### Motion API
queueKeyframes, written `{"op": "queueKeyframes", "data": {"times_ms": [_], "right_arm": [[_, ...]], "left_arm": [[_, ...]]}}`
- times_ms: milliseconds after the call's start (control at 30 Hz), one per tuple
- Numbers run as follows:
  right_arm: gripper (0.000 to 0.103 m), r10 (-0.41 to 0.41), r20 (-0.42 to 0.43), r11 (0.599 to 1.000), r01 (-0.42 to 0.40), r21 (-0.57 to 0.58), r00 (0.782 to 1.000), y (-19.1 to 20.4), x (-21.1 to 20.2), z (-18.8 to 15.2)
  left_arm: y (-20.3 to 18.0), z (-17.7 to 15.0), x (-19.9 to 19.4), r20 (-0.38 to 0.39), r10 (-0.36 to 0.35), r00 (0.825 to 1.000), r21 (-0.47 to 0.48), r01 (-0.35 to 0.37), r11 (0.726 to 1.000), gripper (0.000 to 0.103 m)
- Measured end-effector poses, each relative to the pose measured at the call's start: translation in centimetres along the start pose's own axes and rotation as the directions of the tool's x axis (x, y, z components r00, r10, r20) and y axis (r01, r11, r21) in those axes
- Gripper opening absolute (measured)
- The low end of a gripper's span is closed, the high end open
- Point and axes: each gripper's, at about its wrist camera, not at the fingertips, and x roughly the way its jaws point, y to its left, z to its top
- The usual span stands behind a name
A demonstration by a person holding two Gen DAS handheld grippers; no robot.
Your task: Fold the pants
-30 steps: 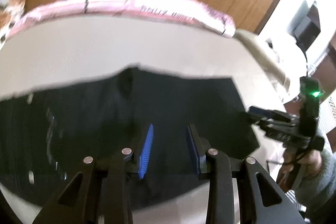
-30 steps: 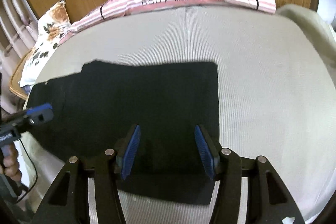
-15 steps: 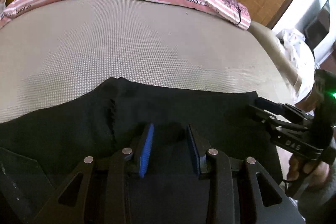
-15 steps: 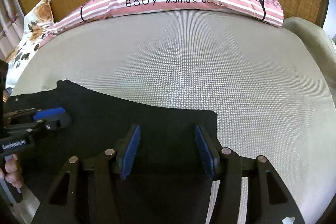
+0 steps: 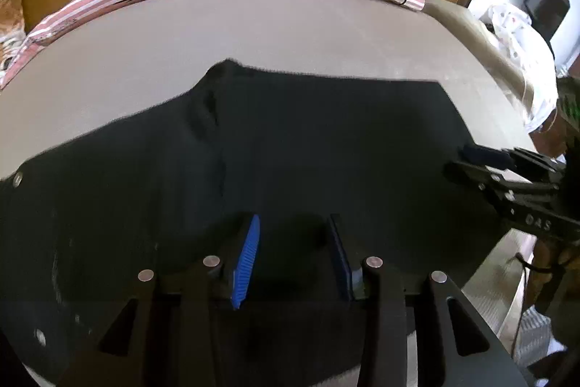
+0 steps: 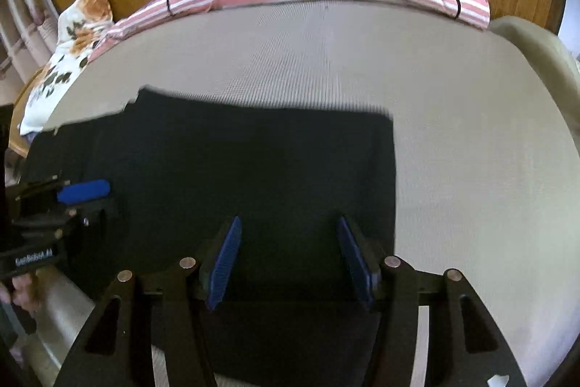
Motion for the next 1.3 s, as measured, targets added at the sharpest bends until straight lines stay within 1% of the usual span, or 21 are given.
{"op": "queueKeyframes", "data": {"times_ms": [67,167,267,433,600,667,800,900,933,1000,1033,1067,1100,1167,1200,1233,1300], "right_arm": [[0.054,0.000,-0.005,1.000,0.000,-0.005,1.000,0.4,-0.5,-1.1],[0.055,0.008,-0.010,1.000,-0.008,0.004,1.000,0.8,-1.3,-2.4],[0.058,0.001,-0.016,1.000,-0.001,-0.002,1.000,1.3,-1.5,-3.2],[0.064,-0.029,-0.012,0.999,0.028,-0.029,1.000,2.5,-1.6,-4.0],[0.064,-0.022,-0.011,1.000,0.021,-0.021,1.000,3.0,-1.8,-4.2],[0.064,-0.014,-0.011,1.000,0.014,-0.019,1.000,3.2,-1.8,-4.2],[0.064,-0.006,-0.011,1.000,0.006,-0.031,1.000,3.9,-1.9,-4.4],[0.064,0.009,-0.015,0.999,-0.010,-0.038,1.000,4.5,-1.8,-4.3],[0.064,0.024,-0.018,0.999,-0.024,-0.038,1.000,4.8,-1.8,-4.3],[0.064,0.045,-0.023,0.998,-0.046,-0.043,0.999,5.3,-1.7,-4.2],[0.064,0.052,-0.025,0.997,-0.053,-0.049,0.998,5.6,-1.6,-4.2],[0.064,0.057,-0.027,0.996,-0.058,-0.060,0.998,6.0,-1.5,-4.2],[0.064,0.060,-0.029,0.995,-0.062,-0.073,0.998,6.5,-1.4,-4.2],[0.064,0.075,-0.033,0.993,-0.078,-0.091,0.997,7.3,-1.3,-4.2],[0.064,0.089,-0.037,0.991,-0.093,-0.096,0.995,7.7,-1.2,-4.1],[0.064,0.099,-0.039,0.990,-0.103,-0.100,0.994,8.0,-1.2,-4.1],[0.067,0.124,-0.046,0.986,-0.129,-0.106,0.991,8.7,-1.1,-4.0]], "left_arm": [[-0.2,-0.9,-0.3,0.000,0.027,1.000,0.011,-0.027,1.000,0.040],[-0.6,-1.8,-0.7,0.007,0.048,0.999,0.021,-0.048,0.999,0.041],[-0.8,-2.6,-1.1,0.011,0.068,0.998,0.027,-0.069,0.997,0.042],[-0.8,-3.5,-1.7,0.012,0.075,0.997,0.011,-0.075,0.997,0.045],[0.6,-4.7,-4.1,0.047,0.057,0.997,-0.062,-0.054,0.997,0.051],[2.0,-5.2,-5.7,0.078,0.053,0.996,-0.121,-0.043,0.992,0.053],[5.8,-6.1,-9.0,0.144,0.069,0.987,-0.254,-0.030,0.967,0.054],[9.3,-7.1,-11.5,0.178,0.095,0.979,-0.374,-0.022,0.927,0.054],[10.9,-7.6,-12.3,0.189,0.100,0.977,-0.425,-0.011,0.905,0.055],[13.0,-8.5,-13.2,0.197,0.105,0.975,-0.493,0.006,0.870,0.055],[14.0,-9.2,-13.6,0.201,0.110,0.973,-0.529,0.013,0.848,0.055],[15.2,-10.1,-14.1,0.206,0.118,0.971,-0.571,0.021,0.821,0.055],[15.8,-10.6,-14.3,0.207,0.124,0.970,-0.590,0.023,0.807,0.055],[17.6,-12.1,-14.5,0.195,0.139,0.971,-0.648,0.022,0.761,0.055],[18.3,-12.8,-14.6,0.194,0.136,0.971,-0.668,0.029,0.743,0.055],[19.2,-13.6,-14.5,0.195,0.125,0.973,-0.705,0.051,0.707,0.055],[20.3,-14.8,-14.1,0.198,0.095,0.976,-0.751,0.089,0.654,0.055]]}}
